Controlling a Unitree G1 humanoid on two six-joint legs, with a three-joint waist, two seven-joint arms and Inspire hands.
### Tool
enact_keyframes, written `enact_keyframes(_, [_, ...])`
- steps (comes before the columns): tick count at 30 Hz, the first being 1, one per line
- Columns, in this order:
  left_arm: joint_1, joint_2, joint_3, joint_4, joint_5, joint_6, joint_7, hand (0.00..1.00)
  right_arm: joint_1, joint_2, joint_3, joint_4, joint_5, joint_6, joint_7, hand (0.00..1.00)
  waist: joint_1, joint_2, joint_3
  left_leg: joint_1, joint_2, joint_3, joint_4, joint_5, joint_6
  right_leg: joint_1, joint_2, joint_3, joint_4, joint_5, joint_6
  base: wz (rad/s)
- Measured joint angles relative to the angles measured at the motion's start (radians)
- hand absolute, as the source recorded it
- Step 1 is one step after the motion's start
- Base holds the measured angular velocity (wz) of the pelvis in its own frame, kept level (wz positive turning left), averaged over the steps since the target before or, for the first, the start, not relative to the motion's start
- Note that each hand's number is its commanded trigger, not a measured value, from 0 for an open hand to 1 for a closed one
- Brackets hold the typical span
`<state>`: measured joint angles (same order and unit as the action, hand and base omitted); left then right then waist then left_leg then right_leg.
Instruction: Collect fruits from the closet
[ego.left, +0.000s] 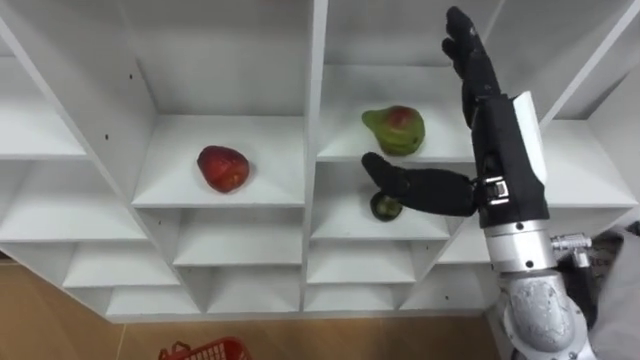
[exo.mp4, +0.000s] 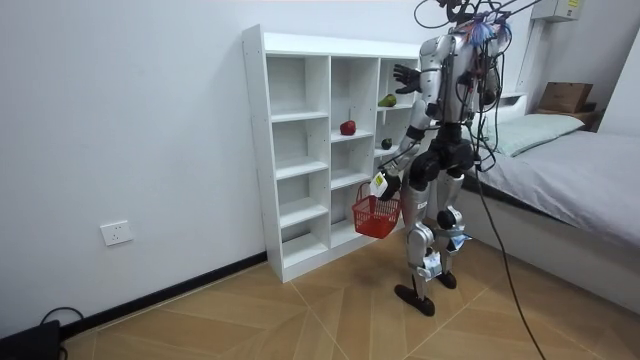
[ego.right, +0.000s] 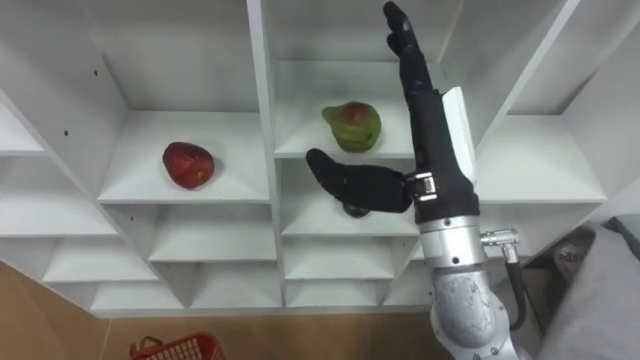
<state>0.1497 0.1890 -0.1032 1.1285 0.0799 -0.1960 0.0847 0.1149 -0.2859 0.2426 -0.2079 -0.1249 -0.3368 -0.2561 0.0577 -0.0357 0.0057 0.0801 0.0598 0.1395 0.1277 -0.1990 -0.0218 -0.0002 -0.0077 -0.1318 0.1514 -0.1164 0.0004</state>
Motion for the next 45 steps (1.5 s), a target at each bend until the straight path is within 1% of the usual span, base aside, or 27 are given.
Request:
enact_keyframes(4, [0.001,0.0,0.0,-0.017,0.0,0.002,0.0,1.0,-0.004,0.0,0.0,0.01,-0.001,0.002,0.03,0.0,0.004,0.001,-0.0017,0.0,-0.001,-0.006,0.003,0.0,0.0,0.004,-0.002,-0.006,0.001,0.0,0.0,0.02])
enact_keyframes(6, [0.003,0.0,0.0,-0.019,0.0,0.002,0.0,1.0,-0.012,0.0,0.0,0.031,-0.001,0.003,0.031,0.0,0.004,-0.001,-0.0035,0.0,-0.001,-0.007,0.004,0.0,0.0,0.005,-0.002,-0.006,0.002,0.0,0.0,0.02])
enact_keyframes(7, [0.003,0.0,0.0,-0.02,0.0,0.002,0.0,1.0,-0.018,0.0,0.0,0.042,-0.001,0.011,0.033,0.0,0.004,-0.001,-0.0038,0.0,-0.001,-0.008,0.005,0.0,0.0,0.005,-0.002,-0.007,0.002,0.0,0.0,0.0])
enact_keyframes(12, [0.003,0.0,0.0,-0.02,0.002,0.002,0.0,1.0,-0.041,0.001,0.0,0.113,0.011,0.014,0.065,0.0,0.004,-0.003,-0.0053,0.001,-0.001,-0.012,0.008,0.0,0.0,0.009,-0.003,-0.01,0.003,0.001,-0.001,0.01])
enact_keyframes(14, [0.003,0.0,0.0,-0.019,0.002,0.002,0.0,1.0,-0.052,0.004,0.0,0.124,0.011,0.032,0.078,0.0,0.004,-0.004,-0.0056,0.001,-0.001,-0.012,0.008,0.0,0.0,0.009,-0.003,-0.01,0.004,0.001,-0.001,0.0])
enact_keyframes(15, [0.003,0.0,0.0,-0.019,0.002,0.002,0.0,1.0,-0.053,0.004,0.0,0.124,0.011,0.032,0.08,0.0,0.005,-0.004,-0.0056,0.001,-0.001,-0.012,0.008,0.0,0.0,0.01,-0.003,-0.01,0.003,0.001,-0.001,0.0])
enact_keyframes(18, [0.003,0.0,-0.001,-0.018,0.002,0.003,0.0,1.0,-0.059,0.004,0.0,0.124,0.011,0.032,0.089,0.0,0.005,-0.005,-0.0035,0.006,-0.001,-0.016,0.008,0.0,0.0,0.016,-0.003,-0.01,0.002,0.001,-0.001,0.01])
enact_keyframes(19, [0.003,0.0,0.0,-0.018,0.002,0.003,0.0,1.0,-0.064,0.005,0.0,0.124,0.011,0.032,0.093,0.0,0.007,-0.004,0.0008,0.01,-0.001,-0.016,0.007,0.0,0.0,0.019,-0.003,-0.011,0.002,0.0,-0.001,0.0])
enact_keyframes(22, [0.006,0.004,0.001,-0.018,0.003,0.003,-0.004,1.0,-0.084,0.004,0.0,0.137,0.01,0.032,0.095,0.0,0.008,-0.011,0.0042,0.009,-0.001,-0.018,0.007,0.0,0.0,0.019,-0.003,-0.017,0.001,0.0,-0.001,0.0])
enact_keyframes(24, [0.01,0.009,0.001,-0.019,0.006,0.005,-0.01,1.0,-0.106,0.005,-0.001,0.163,0.01,0.032,0.095,0.0,0.008,-0.014,0.0038,0.009,-0.001,-0.02,0.007,0.0,0.0,0.019,-0.004,-0.017,0.001,0.0,-0.001,0.0])
enact_keyframes(26, [0.018,0.013,0.002,-0.032,0.021,0.017,-0.012,1.0,-0.144,0.005,-0.009,0.209,0.011,0.034,0.093,0.0,0.008,-0.016,0.0029,0.008,-0.002,-0.026,0.008,0.0,0.0,0.02,-0.005,-0.02,0.001,0.0,-0.001,0.03])
enact_keyframes(31, [0.019,0.016,0.002,-0.053,0.037,0.039,-0.021,1.0,-0.164,0.005,-0.031,0.239,0.041,0.036,0.091,0.0,0.01,-0.016,0.002,0.002,-0.003,-0.036,0.009,0.001,0.0,0.02,-0.006,-0.033,0.0,0.0,-0.001,0.07])
enact_keyframes(41, [0.022,0.017,0.002,-0.072,0.041,0.044,-0.031,1.0,-0.175,0.005,-0.033,0.257,0.048,0.037,0.078,0.0,0.011,-0.013,0.0009,0.001,-0.003,-0.038,0.009,0.001,0.0,0.021,-0.007,-0.035,0.0,0.0,-0.001,0.0])
enact_keyframes(44, [0.021,0.017,0.002,-0.072,0.041,0.044,-0.031,1.0,-0.175,0.004,-0.037,0.267,0.1,0.037,0.075,0.0,0.011,-0.012,0.0012,0.001,-0.003,-0.044,0.01,0.001,0.0,0.022,-0.007,-0.036,0.001,0.0,-0.001,0.0])
enact_keyframes(45, [0.021,0.017,0.002,-0.071,0.041,0.044,-0.031,1.0,-0.175,0.004,-0.038,0.27,0.11,0.037,0.075,0.0,0.012,-0.01,0.003,0.001,-0.003,-0.044,0.01,0.001,0.0,0.022,-0.007,-0.037,0.001,0.0,-0.001,0.0])
